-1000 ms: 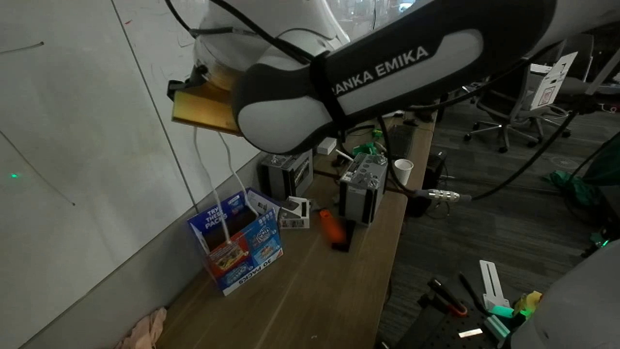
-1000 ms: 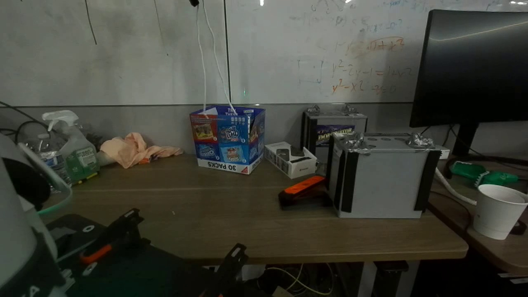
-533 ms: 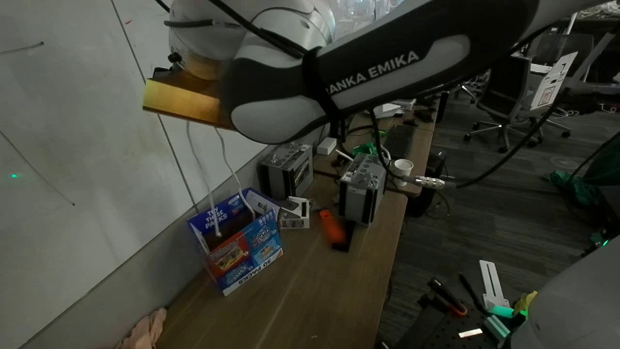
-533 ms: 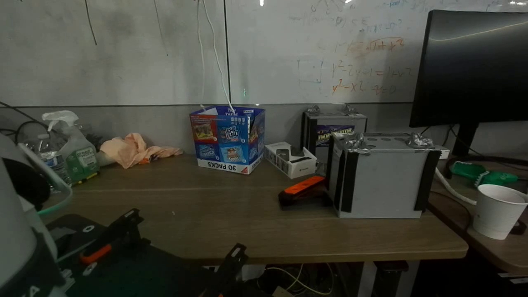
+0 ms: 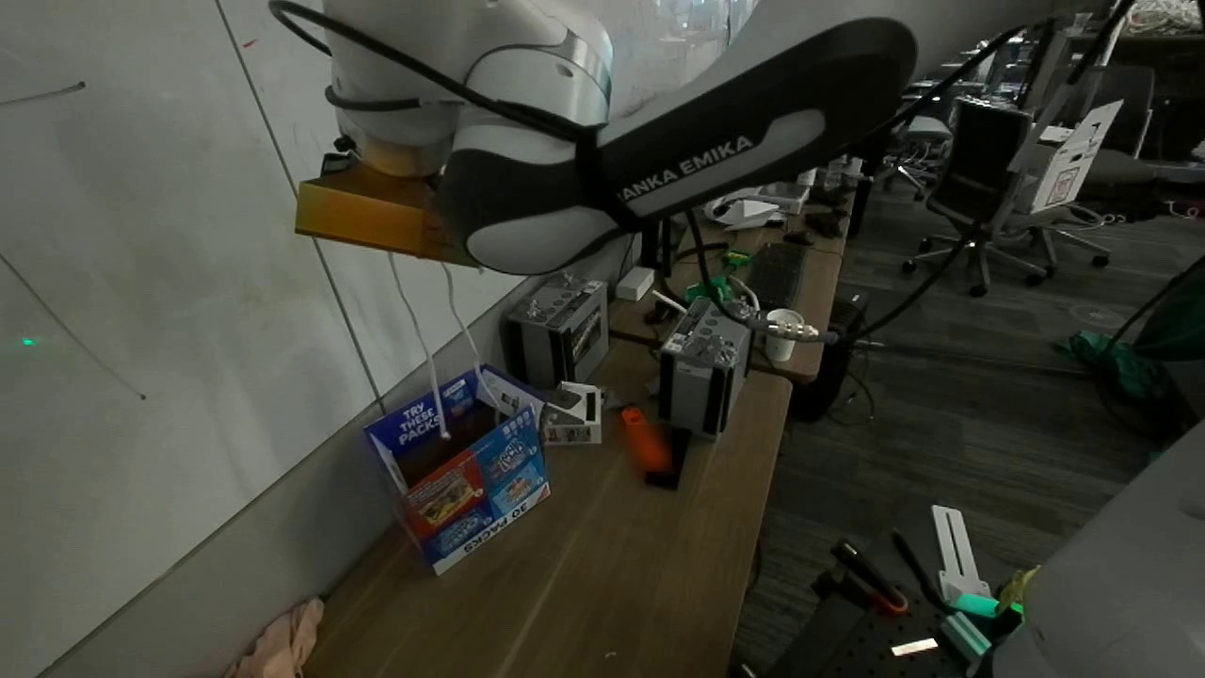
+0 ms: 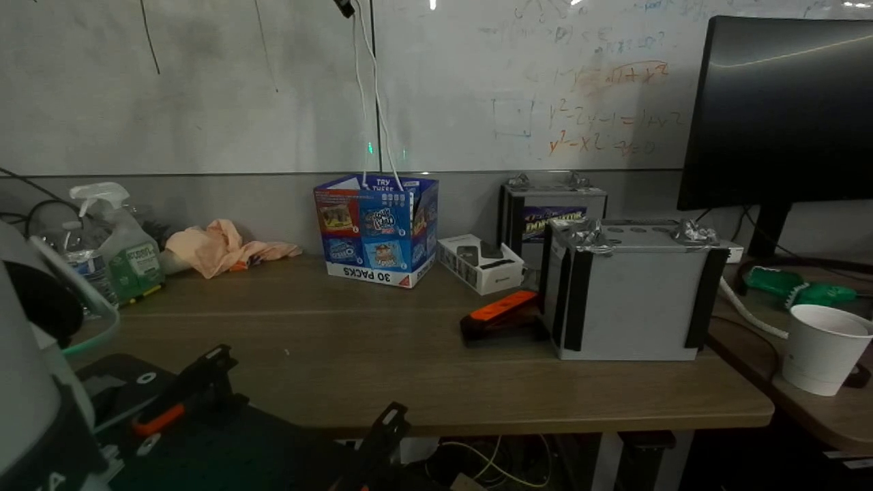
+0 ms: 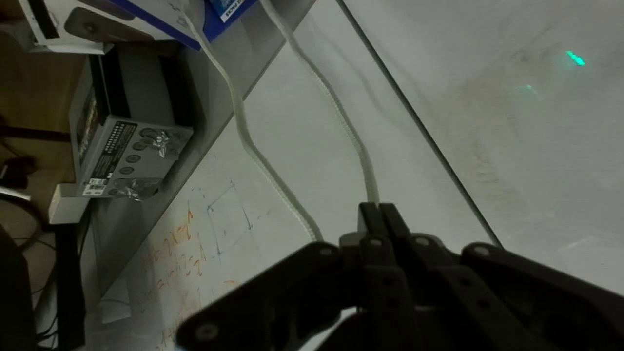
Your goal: Put the ropes inside the blue box.
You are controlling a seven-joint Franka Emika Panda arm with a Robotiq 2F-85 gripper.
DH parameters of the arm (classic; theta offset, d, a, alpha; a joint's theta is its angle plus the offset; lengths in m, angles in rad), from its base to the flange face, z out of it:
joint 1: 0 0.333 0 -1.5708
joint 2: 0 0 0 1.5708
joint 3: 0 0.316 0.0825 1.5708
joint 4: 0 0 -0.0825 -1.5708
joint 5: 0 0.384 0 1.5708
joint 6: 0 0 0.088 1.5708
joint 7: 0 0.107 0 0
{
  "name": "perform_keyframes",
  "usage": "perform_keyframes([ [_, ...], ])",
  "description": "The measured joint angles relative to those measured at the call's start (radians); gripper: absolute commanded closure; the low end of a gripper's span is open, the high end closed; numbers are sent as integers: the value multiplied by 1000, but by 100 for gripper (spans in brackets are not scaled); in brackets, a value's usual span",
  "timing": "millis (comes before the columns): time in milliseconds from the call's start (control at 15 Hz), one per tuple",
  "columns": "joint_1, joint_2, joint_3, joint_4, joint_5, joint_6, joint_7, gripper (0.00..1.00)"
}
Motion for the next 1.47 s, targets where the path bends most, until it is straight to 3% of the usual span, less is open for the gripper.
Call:
perform_keyframes([
  [133, 3, 50, 0, 20, -40, -34, 16, 99],
  [400, 226, 154, -225, 55, 41, -44, -39, 99],
  [467, 279, 175, -278, 65, 75, -44, -63, 71],
  [600, 366, 207, -364, 85, 147, -47, -117, 64],
  [867, 482, 231, -474, 113, 246, -84, -210, 32],
  [1133, 533, 227, -519, 128, 327, -207, -343, 3],
  [1333, 529, 194, -526, 125, 400, -374, -530, 0],
  [1467, 489, 140, -507, 107, 448, -474, -677, 0],
])
